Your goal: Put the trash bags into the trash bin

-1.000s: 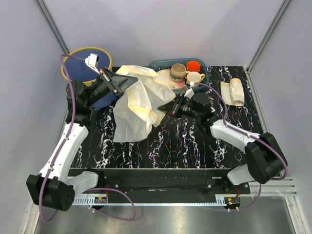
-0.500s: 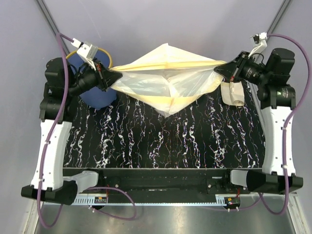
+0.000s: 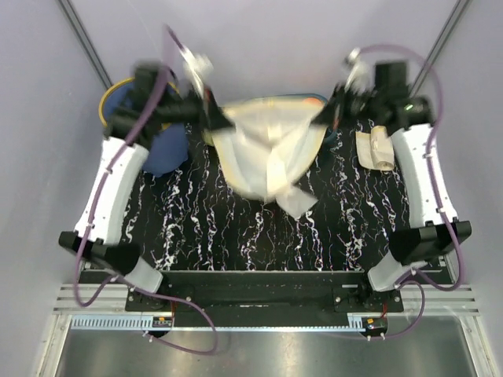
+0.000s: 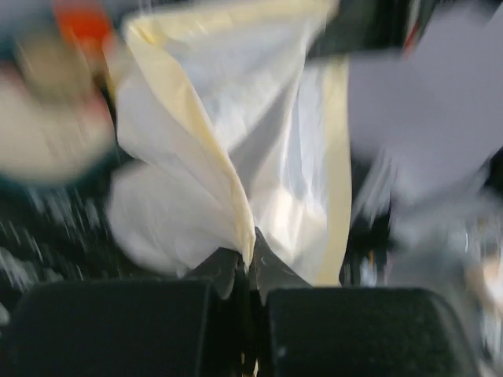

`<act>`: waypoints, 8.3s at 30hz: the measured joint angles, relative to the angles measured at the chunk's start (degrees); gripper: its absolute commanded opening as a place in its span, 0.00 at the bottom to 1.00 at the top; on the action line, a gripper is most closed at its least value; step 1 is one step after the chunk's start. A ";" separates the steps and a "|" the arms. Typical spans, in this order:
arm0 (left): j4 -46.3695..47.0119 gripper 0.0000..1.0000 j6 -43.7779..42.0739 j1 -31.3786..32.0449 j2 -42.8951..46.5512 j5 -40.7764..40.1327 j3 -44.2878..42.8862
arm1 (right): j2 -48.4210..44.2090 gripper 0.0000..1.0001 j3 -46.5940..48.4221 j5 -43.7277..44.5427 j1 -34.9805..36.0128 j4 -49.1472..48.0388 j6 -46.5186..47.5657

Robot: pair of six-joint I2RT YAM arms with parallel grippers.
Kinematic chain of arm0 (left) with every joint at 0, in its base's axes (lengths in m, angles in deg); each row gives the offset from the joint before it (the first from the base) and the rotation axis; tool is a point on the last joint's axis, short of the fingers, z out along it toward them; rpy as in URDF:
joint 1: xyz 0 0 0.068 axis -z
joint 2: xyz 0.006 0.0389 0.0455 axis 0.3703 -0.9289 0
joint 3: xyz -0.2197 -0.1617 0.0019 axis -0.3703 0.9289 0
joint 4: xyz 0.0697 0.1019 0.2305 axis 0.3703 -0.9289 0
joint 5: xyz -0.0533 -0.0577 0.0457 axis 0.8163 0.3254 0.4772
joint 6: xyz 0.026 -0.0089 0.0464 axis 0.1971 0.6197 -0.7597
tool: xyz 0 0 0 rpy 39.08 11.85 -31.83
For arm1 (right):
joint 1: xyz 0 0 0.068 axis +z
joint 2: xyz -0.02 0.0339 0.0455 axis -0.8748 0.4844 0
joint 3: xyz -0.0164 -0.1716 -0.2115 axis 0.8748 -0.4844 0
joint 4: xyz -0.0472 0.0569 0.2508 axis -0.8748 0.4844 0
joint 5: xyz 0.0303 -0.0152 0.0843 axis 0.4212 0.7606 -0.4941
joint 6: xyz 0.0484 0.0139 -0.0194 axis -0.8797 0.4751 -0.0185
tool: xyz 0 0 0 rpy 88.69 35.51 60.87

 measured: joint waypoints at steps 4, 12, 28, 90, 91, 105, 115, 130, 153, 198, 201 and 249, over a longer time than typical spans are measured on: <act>24.59 0.00 17.31 -12.98 -3.04 8.50 -16.94 | 9.60 0.00 36.96 -0.46 -6.95 -3.08 -0.83; 36.39 0.00 19.43 -9.55 19.54 9.20 22.91 | -19.08 0.00 -10.84 0.00 3.04 -20.59 3.43; 54.38 0.00 39.23 -24.94 15.72 12.96 9.18 | -9.18 0.00 25.86 8.87 3.13 -15.02 7.13; 28.61 0.00 38.51 5.09 18.93 14.53 51.67 | -12.90 0.00 -24.63 -11.23 18.18 6.19 14.53; 27.91 0.00 38.23 4.59 21.81 15.08 47.45 | -15.65 0.00 -21.79 -10.58 19.50 5.95 14.27; 46.82 0.00 29.18 -10.71 26.03 10.19 19.30 | -20.48 0.00 1.81 4.11 4.85 -7.56 16.96; 40.59 0.00 30.53 -5.99 17.07 10.29 19.45 | -17.00 0.00 1.57 2.43 4.63 -7.50 10.08; 35.85 0.98 24.98 8.02 -7.28 3.98 5.09 | -19.89 0.00 9.84 53.96 0.74 -20.26 12.48; -3.10 0.78 -30.60 -8.37 6.05 -20.39 -7.67 | -13.97 0.00 -17.27 55.39 0.59 -26.95 29.14; -26.34 0.00 -47.69 5.53 10.93 -24.15 5.01 | -14.12 0.00 -27.74 46.34 0.00 -21.00 27.34; -25.83 0.00 -43.82 12.52 12.37 -22.32 9.38 | -14.16 0.00 -27.74 46.34 -0.02 -20.90 27.36; -24.04 0.00 -37.86 33.24 13.18 -33.94 -3.06 | -16.83 0.00 -27.74 45.94 -0.04 -19.10 27.32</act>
